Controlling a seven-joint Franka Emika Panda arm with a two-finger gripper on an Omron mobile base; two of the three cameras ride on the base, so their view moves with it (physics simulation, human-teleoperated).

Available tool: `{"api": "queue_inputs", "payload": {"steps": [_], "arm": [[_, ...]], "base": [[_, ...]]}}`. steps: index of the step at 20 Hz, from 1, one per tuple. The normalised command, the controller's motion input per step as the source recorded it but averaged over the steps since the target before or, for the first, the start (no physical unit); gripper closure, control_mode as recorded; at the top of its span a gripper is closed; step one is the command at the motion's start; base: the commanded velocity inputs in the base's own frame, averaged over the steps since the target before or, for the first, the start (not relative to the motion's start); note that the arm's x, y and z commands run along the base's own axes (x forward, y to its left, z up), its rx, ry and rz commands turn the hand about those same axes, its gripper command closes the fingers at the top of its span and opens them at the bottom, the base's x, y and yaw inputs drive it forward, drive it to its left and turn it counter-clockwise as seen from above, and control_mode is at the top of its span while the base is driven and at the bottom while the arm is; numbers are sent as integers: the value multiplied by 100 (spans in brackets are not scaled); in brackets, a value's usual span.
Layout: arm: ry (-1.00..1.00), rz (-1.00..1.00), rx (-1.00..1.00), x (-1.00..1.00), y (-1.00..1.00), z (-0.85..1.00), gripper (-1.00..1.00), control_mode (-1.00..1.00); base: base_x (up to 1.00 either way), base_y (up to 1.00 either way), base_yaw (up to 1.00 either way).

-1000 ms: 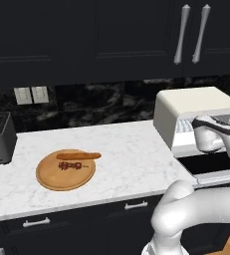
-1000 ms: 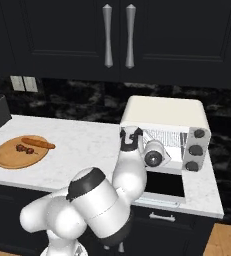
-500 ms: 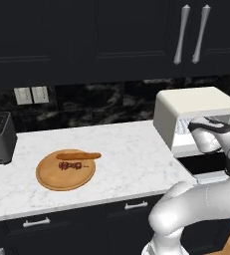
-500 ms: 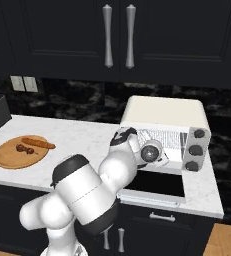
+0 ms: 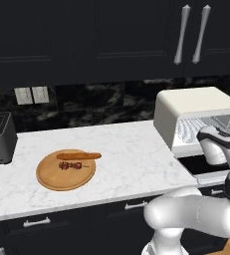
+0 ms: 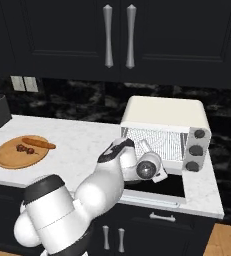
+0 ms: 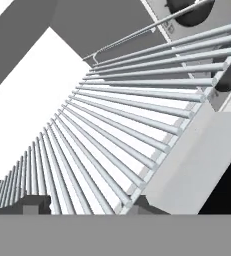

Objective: Pick up the kebab skewer and baguette bread, and place them inside the toaster oven. Close the toaster oven door and start by setting the timer.

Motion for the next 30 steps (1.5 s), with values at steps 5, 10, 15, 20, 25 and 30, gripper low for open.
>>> {"api": "queue_inputs", "payload": {"steps": [5, 10, 15, 20, 25, 30], "arm": [[31, -1, -5, -43, 0, -18, 100, -100], [30, -1, -4, -52, 0, -13, 100, -100], [37, -1, -11, -53, 0, -13, 100, -100], [30, 0, -13, -78, 0, -26, 100, -100], [22, 0, -13, -89, 0, -29, 100, -100], [7, 0, -2, -77, 0, 12, 100, -100]], "base": [[0, 0, 0], [0, 0, 0], [0, 0, 0], [0, 0, 0], [0, 0, 0], [0, 0, 0]]}}
